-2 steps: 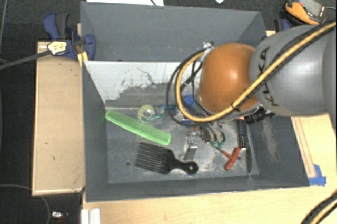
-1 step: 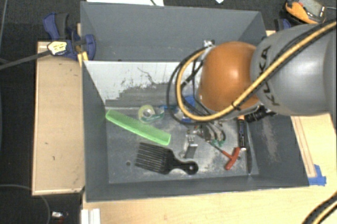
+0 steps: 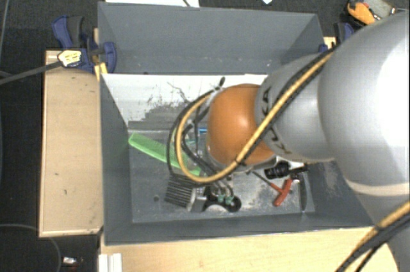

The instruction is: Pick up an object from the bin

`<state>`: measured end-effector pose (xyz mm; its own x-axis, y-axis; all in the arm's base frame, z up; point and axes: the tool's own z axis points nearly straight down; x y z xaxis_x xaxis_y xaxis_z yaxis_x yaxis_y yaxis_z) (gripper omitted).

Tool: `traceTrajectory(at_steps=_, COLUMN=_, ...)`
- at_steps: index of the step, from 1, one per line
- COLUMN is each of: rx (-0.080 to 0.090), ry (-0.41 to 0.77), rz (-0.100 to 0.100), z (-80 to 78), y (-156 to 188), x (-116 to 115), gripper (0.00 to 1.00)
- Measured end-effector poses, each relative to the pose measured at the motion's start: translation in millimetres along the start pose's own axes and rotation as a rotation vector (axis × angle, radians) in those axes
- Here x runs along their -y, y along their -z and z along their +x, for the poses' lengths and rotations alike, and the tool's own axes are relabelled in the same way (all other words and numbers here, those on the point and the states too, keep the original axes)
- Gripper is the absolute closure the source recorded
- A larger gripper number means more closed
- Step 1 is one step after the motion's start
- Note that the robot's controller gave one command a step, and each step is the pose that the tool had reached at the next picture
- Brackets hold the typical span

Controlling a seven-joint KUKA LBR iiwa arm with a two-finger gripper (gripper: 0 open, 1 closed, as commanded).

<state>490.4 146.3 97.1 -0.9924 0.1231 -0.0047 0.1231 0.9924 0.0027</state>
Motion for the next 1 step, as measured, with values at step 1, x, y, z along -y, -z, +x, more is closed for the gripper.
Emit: traceTrajectory(at_steps=1, rx=0.0, ry=0.073, rz=0.002, z=6.9, y=2.3, x=-9.6, gripper=0.0)
